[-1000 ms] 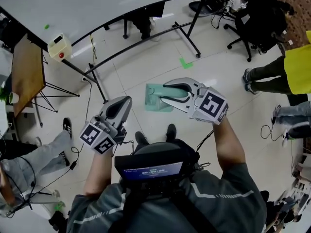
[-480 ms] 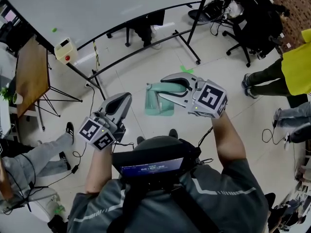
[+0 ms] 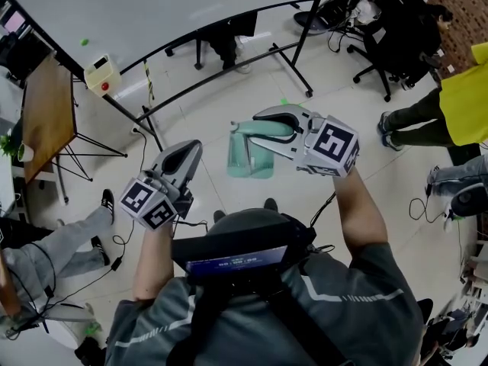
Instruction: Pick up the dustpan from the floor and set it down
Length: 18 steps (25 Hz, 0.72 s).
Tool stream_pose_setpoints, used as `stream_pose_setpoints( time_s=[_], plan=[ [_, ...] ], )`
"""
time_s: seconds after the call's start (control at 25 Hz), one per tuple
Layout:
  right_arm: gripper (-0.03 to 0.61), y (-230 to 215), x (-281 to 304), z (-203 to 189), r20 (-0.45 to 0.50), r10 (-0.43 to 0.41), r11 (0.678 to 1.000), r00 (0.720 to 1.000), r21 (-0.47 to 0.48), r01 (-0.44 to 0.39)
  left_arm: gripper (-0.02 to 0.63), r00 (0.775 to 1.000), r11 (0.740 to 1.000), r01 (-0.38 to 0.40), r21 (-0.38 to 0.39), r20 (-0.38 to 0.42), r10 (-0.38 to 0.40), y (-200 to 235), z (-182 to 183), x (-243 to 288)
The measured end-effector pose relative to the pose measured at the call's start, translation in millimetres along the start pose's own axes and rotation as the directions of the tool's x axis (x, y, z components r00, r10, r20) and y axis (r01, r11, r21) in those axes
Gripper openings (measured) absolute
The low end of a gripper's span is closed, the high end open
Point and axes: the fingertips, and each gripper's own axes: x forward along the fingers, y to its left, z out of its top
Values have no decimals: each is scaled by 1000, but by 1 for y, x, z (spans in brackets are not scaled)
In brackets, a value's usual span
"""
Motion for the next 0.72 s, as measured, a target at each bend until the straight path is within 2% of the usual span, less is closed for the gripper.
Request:
stream_pose_setpoints(
  time_s=[0.24,0.44,0.72],
  plan=[
    [173,3,2,2,-5,-17,1000,1000,4,17,21,1000,1000,-10,15,21,10,-1,2,-5],
    [173,0,9,5,-1,-30,1000,1000,5,30,23,1000,1000,5,-2,23,-4,0,10,-11],
    [173,-8,41,8,-16,-32,999,999,-5,32,23,999,1000,-18,-9,41,18,35,22,-36]
  ],
)
